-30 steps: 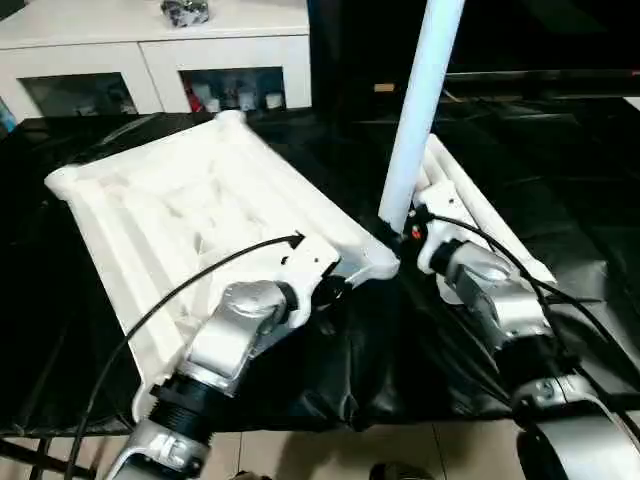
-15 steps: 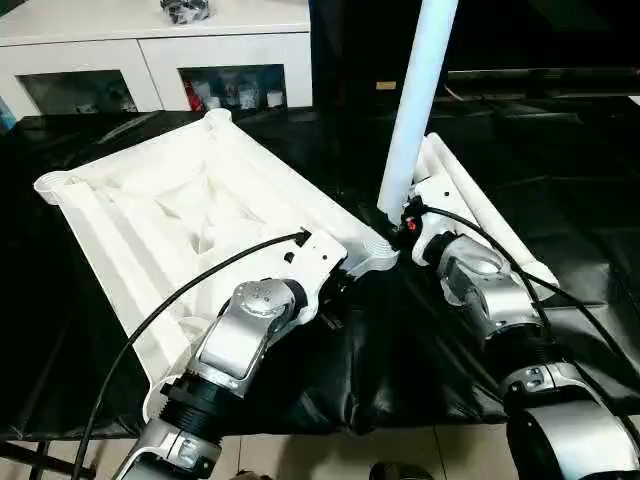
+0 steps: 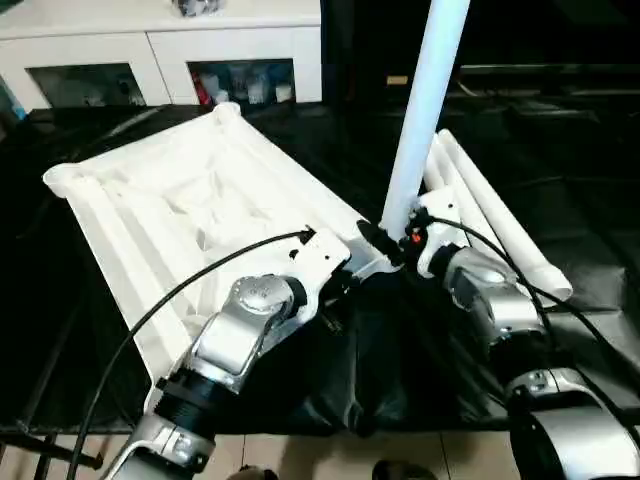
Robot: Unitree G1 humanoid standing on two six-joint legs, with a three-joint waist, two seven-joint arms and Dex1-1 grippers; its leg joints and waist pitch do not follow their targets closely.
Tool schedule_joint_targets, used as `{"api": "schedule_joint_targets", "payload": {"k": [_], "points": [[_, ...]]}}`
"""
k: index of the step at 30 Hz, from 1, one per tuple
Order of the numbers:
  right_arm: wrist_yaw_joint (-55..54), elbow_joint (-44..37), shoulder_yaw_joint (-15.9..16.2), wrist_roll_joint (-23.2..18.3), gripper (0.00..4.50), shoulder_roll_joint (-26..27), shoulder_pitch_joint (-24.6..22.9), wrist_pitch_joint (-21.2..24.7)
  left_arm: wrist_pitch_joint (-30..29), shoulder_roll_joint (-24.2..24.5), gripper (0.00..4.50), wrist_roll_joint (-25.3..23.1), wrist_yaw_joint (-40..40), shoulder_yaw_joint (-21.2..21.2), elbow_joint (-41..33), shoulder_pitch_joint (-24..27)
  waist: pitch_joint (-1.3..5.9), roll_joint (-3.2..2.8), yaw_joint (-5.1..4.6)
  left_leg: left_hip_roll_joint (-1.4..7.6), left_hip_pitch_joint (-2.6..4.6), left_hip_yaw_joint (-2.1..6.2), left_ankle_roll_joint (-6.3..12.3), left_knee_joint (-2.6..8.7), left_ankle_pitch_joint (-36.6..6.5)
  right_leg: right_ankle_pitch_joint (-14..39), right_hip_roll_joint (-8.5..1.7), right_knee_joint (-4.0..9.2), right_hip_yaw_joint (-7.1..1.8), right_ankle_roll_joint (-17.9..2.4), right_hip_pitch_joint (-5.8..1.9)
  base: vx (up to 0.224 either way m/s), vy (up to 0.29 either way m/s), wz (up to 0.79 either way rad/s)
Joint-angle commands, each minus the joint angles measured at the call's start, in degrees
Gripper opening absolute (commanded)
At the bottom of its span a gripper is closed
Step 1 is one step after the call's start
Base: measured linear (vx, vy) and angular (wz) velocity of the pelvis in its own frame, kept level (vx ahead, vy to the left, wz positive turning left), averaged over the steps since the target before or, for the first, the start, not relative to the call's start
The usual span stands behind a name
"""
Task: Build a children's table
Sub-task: Insert table leg to table base
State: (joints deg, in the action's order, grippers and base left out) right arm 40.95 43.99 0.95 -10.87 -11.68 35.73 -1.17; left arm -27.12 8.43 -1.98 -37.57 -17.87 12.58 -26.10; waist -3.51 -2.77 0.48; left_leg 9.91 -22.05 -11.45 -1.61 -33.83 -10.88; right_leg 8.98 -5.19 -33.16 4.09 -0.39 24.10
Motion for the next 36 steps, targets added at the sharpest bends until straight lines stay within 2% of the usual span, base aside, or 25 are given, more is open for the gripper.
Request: {"api": "schedule_joint_targets", "payload": {"k": [1,6,12,16,18,27,30,36], "points": [[4.77,-2.96,2.54,-0.14,3.86,-0.68,-1.54,1.62,5.71,1.09,0.0,1.81,-3.87,0.08,-0.37,-2.41,4.13,0.59,0.68,3.07,0.61,1.39,8.57,3.34,-7.45,7.76,-3.2,2.98,-2.18,-16.61,-3.58,0.0,0.0,0.0],[9.65,-5.72,3.52,-0.18,3.86,-3.03,-3.33,2.31,8.62,3.18,0.0,3.75,-9.71,0.19,0.57,-2.4,4.16,0.5,1.17,3.23,0.95,1.32,7.33,3.41,-8.55,8.92,-3.23,2.98,-2.3,-16.45,-3.48,0.0,0.0,0.0],[18.04,-12.67,6.14,-1.02,3.86,-7.17,-7.42,5.38,12.32,6.83,0.0,5.7,-17.55,0.03,2.24,-2.27,4.3,0.35,2.27,3.36,1.02,1.25,7.7,3.26,-6.89,6.48,-3.12,2.5,-2.3,-16.58,-3.52,0.0,0.0,0.0],[23.84,-17.8,8.45,-1.37,3.86,-10.24,-10.2,6.57,13.69,8.79,0.0,6.63,-21.79,-0.17,2.47,-1.59,4.34,0.32,2.93,3.45,1.15,1.21,6.96,3.22,-7.46,6.7,-3.13,2.39,-2.37,-16.56,-3.54,0.0,0.0,0.0],[25.05,-19.13,9.08,-1.23,3.61,-11.02,-10.81,7.21,13.78,9.19,0.0,6.88,-22.7,-0.17,2.58,-1.45,4.3,0.22,3.1,3.42,1.13,1.22,6.79,3.22,-7.98,7.29,-3.15,2.46,-2.37,-16.38,-3.55,0.0,0.0,0.0],[27.83,-22.74,11.35,0.58,2.84,-13.76,-12.98,8.22,15.86,10.29,0.0,6.59,-25.24,-0.23,4.8,-1.68,4.06,0.48,2.98,3.34,1.05,1.38,4.71,3.42,-10.97,13.15,-3.31,3.02,-2.51,-14.76,-3.45,0.0,0.0,0.0],[28.5,-23.42,11.73,0.56,2.75,-14.06,-13.37,8.7,16.02,10.42,0.0,6.39,-25.34,-0.28,5.13,-1.76,4.15,0.43,3.09,3.41,1.25,1.34,4.61,3.36,-10.79,12.87,-3.24,2.98,-2.55,-14.79,-3.31,0.0,0.0,0.0],[28.73,-24.69,12.19,0.09,2.72,-14.27,-14.68,9.62,16.4,10.23,0.0,6.04,-25.31,0.07,5.93,-1.79,4.4,0.59,3.17,3.32,1.01,1.37,5.1,3.13,-9.44,11.7,-3.31,2.7,-2.54,-14.91,-3.55,0.0,0.0,0.0]]}}
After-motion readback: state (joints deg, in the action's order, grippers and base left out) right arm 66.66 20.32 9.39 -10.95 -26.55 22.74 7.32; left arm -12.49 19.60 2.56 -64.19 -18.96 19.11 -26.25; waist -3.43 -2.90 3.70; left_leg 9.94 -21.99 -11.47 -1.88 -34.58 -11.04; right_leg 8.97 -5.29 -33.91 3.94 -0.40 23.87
